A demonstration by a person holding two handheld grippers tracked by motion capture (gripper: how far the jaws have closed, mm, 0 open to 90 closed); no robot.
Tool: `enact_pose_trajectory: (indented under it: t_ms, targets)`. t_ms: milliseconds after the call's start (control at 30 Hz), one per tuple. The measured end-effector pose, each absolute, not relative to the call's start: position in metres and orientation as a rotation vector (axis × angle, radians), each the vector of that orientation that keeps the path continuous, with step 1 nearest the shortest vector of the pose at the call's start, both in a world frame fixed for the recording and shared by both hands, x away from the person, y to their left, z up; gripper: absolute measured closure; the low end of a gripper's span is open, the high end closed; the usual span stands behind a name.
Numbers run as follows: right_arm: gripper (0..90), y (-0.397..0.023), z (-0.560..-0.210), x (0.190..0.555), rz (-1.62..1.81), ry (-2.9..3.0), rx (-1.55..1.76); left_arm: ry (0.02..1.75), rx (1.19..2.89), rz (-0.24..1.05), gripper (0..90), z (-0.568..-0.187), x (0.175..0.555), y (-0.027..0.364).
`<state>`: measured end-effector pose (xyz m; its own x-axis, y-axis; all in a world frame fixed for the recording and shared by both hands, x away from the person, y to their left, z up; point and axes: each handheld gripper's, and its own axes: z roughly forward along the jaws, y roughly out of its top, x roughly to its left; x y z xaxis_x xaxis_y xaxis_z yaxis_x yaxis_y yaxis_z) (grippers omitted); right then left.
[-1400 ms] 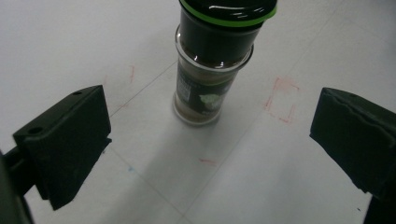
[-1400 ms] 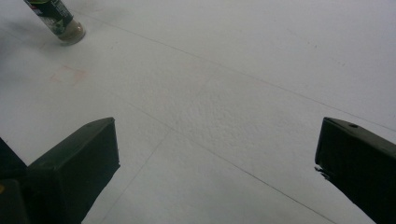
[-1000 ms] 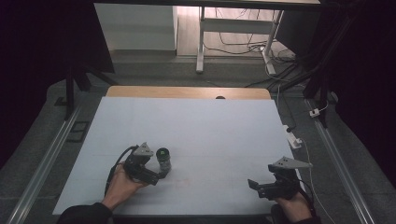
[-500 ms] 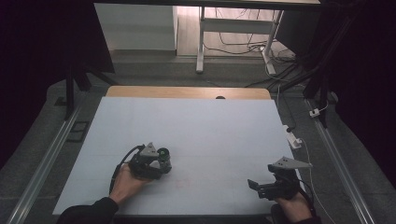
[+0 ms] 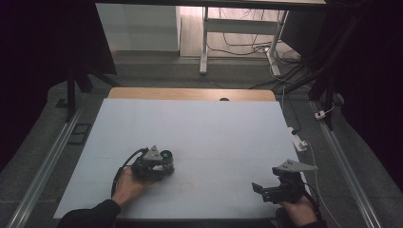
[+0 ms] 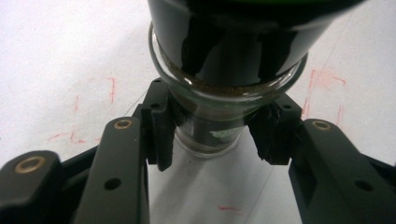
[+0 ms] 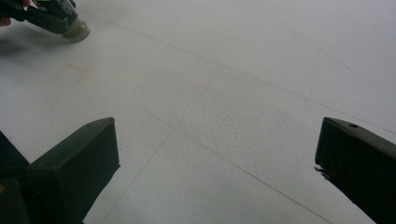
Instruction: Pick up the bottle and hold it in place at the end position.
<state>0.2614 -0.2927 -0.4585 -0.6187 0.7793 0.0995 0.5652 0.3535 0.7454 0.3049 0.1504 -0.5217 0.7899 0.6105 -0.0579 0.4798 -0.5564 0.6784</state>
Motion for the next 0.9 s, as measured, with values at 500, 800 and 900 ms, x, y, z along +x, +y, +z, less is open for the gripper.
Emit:
enact_pose_trajectory:
  t_ms: [500,800,900]
  targets:
    - [0.0,-0.292,-0.459,0.263,1.128,2.349,1.203,0.779,2.237,0.244,54.0,-0.506,0.309,0.146]
    - [0.0,-0.292,-0.459,0.263,1.129,2.354,1.208,0.756,2.222,0.257,54.0,-0.489,0.318,0.138]
    - [0.0,-0.292,-0.459,0.264,1.129,2.354,1.209,0.755,2.222,0.245,54.0,-0.484,0.323,0.136]
